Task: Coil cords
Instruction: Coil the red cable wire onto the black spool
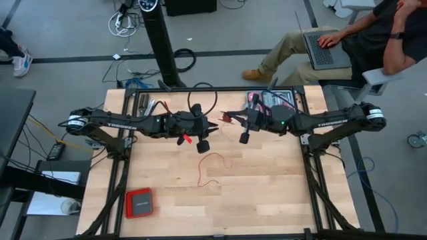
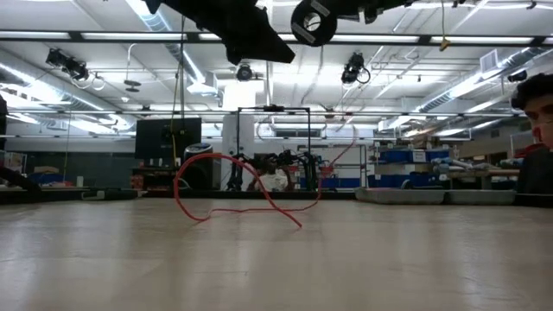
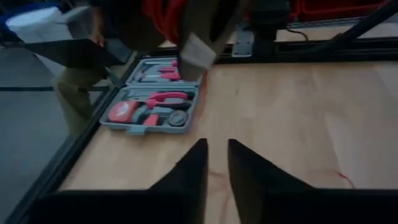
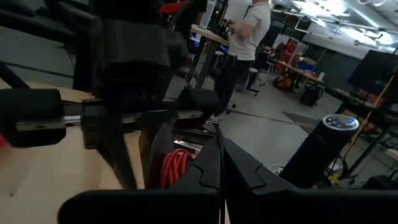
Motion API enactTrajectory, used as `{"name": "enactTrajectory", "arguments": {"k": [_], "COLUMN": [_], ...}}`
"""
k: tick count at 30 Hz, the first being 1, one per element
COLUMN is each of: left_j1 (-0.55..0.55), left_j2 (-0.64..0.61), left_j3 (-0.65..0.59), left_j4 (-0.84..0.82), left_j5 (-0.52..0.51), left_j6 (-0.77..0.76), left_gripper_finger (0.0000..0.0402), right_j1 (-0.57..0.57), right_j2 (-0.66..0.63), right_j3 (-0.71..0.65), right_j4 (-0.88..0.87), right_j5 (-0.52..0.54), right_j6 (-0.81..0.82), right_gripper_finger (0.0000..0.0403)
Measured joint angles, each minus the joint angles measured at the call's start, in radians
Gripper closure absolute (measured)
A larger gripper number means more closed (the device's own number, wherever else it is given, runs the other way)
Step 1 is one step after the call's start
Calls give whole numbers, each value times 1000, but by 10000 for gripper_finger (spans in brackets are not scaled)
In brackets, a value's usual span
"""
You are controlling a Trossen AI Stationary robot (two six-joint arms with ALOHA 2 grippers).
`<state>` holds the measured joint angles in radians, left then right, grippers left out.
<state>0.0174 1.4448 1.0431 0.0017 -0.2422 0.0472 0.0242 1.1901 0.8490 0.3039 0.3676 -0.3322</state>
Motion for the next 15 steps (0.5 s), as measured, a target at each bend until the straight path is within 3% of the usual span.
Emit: {"name": "enactTrajectory", "arguments": {"k": [5,15], "left_j1": [0,-5], "left_j2": [0,-26], "left_j3": [0,1], "left_j4": [-1,148], "left_j5": [84,158], "left_j6": [-29,1], "left_gripper_finger": [285,278], "right_j1": [-7,-29], "right_j2": [-59,-110], "right_j3": [-52,-216], "right_j4": [-2,159], "right_j5": [-69,-293], "right_j6": [49,138], "right_gripper_finger": [403,403]}}
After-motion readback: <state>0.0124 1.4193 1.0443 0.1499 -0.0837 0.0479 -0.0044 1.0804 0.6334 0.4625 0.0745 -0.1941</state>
